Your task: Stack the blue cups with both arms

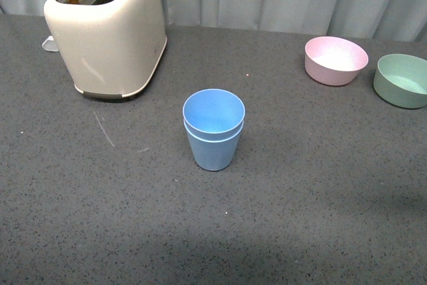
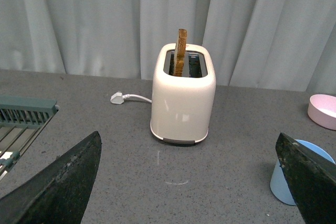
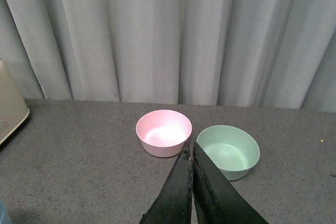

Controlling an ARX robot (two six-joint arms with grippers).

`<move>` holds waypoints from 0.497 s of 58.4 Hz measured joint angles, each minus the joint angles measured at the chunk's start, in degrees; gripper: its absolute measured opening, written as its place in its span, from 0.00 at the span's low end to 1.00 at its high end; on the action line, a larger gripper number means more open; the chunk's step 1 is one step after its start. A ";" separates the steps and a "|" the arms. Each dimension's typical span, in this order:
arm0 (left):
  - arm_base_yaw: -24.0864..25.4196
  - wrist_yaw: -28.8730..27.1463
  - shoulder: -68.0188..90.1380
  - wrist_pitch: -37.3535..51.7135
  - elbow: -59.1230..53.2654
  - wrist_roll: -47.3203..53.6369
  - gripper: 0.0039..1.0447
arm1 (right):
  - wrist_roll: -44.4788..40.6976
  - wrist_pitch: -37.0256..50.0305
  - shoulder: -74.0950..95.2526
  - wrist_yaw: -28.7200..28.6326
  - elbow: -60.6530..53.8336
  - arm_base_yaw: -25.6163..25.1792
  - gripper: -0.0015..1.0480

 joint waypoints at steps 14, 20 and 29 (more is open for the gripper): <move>0.00 -0.02 0.00 0.00 0.00 0.00 0.94 | 0.02 -9.86 -14.93 -3.80 -4.83 -3.45 0.01; 0.00 0.00 0.00 0.00 0.00 0.00 0.94 | 0.00 -14.19 -20.33 -8.00 -5.99 -7.41 0.01; 0.00 0.00 0.00 0.00 0.00 0.00 0.94 | 0.02 -20.31 -27.65 -8.41 -6.99 -8.20 0.01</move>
